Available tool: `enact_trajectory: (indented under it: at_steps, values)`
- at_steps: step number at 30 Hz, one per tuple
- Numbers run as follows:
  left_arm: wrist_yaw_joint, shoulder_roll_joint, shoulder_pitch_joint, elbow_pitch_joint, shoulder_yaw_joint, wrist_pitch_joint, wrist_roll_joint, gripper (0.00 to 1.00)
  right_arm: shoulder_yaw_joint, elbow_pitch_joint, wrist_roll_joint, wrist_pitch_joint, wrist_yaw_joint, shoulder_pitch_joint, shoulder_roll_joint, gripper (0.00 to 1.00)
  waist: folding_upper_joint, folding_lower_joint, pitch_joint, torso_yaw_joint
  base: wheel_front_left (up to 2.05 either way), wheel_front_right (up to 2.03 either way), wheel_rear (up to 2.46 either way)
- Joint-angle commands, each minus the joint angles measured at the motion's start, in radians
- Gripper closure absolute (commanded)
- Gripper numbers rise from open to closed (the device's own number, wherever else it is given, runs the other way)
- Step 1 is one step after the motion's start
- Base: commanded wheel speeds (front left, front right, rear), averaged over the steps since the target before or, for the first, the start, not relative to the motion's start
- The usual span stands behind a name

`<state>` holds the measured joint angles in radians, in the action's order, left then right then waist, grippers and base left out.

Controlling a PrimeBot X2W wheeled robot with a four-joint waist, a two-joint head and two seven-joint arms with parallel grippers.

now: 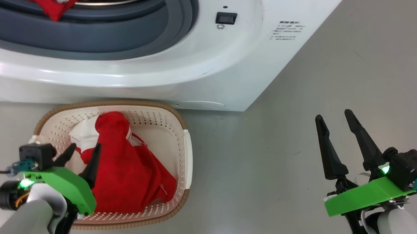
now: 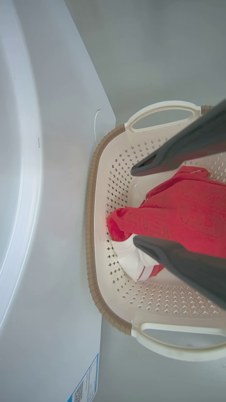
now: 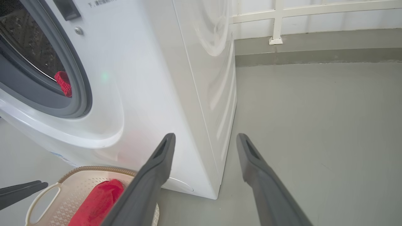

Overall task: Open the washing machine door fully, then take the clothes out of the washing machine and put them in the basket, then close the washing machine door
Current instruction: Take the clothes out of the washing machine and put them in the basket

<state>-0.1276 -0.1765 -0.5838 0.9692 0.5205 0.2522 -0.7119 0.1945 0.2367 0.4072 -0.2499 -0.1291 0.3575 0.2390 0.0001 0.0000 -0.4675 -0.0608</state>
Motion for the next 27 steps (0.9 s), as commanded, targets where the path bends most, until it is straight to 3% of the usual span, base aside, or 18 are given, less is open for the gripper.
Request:
enact_trajectory:
  at_steps: [1, 10, 19, 27]
  values:
    - [-0.003, -0.040, -0.016, -0.022, -0.039, 0.010, 0.018, 0.00, 0.019, -0.021, -0.006, -0.012, -0.002, -0.007, 0.007, 0.00, -0.0001, 0.0000, 0.004, 0.001, 0.00, 0.00, 0.00]
    - [-0.003, -0.049, -0.019, -0.118, -0.143, 0.010, 0.101, 0.00, 0.018, -0.020, -0.006, -0.012, -0.002, -0.020, 0.011, 0.00, -0.0001, 0.0000, 0.021, 0.009, 0.00, 0.00, 0.00]
    - [-0.003, -0.032, 0.028, -0.307, -0.297, 0.010, 0.241, 0.00, 0.019, -0.023, -0.009, -0.012, -0.002, -0.036, 0.018, 0.00, -0.0001, 0.0000, 0.046, 0.020, 0.00, 0.00, 0.00]
    - [-0.003, -0.007, 0.099, -0.460, -0.369, 0.010, 0.331, 0.00, 0.019, -0.026, -0.007, -0.012, -0.002, -0.059, 0.024, 0.00, -0.0001, 0.0000, 0.074, 0.028, 0.00, 0.00, 0.00]
